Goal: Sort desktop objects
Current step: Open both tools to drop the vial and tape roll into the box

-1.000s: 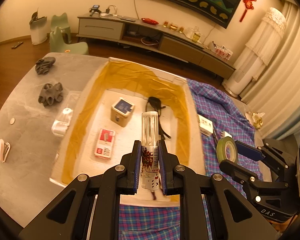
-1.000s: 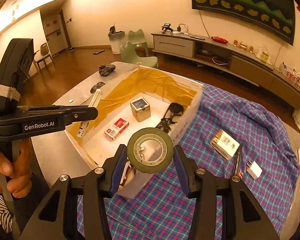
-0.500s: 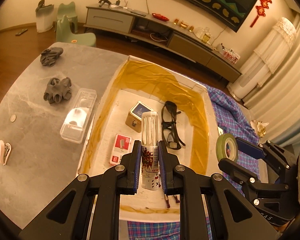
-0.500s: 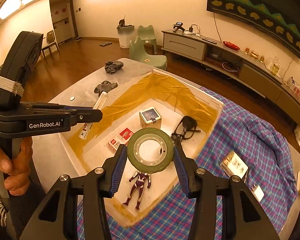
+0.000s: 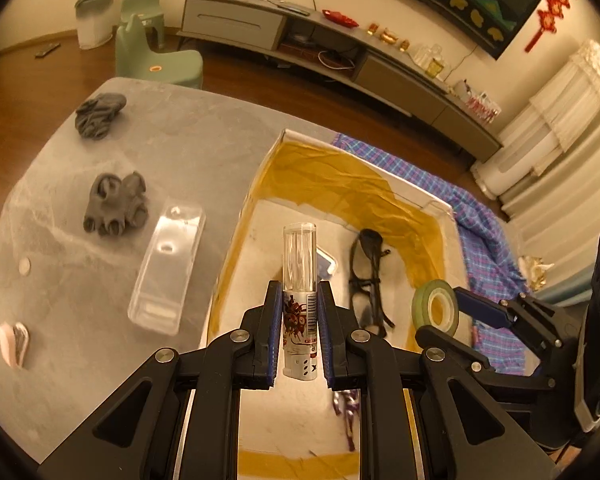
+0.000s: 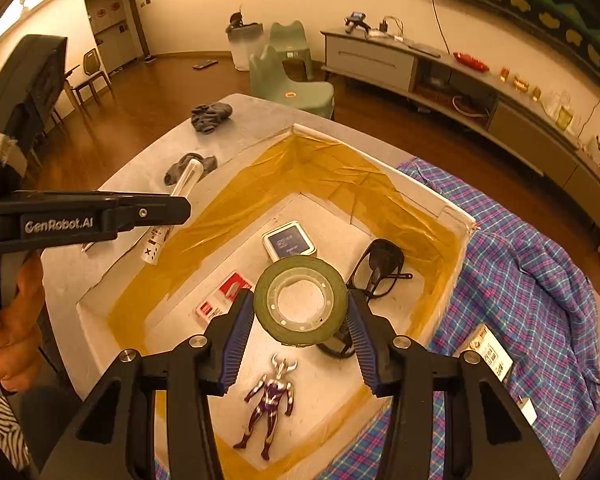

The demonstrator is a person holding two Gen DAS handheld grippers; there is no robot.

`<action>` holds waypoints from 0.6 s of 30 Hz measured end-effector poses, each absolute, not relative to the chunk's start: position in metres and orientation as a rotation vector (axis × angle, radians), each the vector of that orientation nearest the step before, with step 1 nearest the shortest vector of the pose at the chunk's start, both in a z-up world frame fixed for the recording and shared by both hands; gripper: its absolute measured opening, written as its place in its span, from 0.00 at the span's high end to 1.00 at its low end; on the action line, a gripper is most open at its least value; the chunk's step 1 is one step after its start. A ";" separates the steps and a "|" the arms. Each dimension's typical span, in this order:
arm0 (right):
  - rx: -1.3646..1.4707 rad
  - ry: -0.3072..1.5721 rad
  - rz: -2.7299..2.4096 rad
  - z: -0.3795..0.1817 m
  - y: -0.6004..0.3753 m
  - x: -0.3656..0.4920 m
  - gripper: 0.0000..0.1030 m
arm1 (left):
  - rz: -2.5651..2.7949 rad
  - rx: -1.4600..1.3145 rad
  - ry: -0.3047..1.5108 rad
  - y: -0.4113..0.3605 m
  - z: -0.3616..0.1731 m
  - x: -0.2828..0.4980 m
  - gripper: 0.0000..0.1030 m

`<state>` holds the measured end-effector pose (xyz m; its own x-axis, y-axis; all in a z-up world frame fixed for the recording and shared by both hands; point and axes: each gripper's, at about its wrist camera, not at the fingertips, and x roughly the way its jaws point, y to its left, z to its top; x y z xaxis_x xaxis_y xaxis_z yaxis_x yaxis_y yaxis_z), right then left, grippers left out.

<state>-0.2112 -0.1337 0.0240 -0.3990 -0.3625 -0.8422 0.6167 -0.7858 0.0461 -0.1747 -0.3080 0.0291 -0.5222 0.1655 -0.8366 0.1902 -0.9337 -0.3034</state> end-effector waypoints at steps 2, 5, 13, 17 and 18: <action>1.254 0.364 -2.191 0.021 -0.138 -0.226 0.52 | -2.664 1.533 0.524 -0.306 0.028 -0.185 0.83; 1.294 0.374 -2.190 0.016 -0.146 -0.247 0.52 | -2.656 1.554 0.473 -0.301 0.026 -0.204 0.83; 1.369 0.490 -2.204 -0.003 -0.166 -0.289 0.52 | -2.588 1.634 0.400 -0.298 0.003 -0.251 0.83; 1.405 0.548 -2.197 -0.016 -0.175 -0.302 0.52 | -2.563 1.656 0.369 -0.296 -0.009 -0.266 0.83; 1.412 0.557 -2.196 -0.018 -0.176 -0.305 0.52 | -2.562 1.658 0.365 -0.295 -0.010 -0.269 0.83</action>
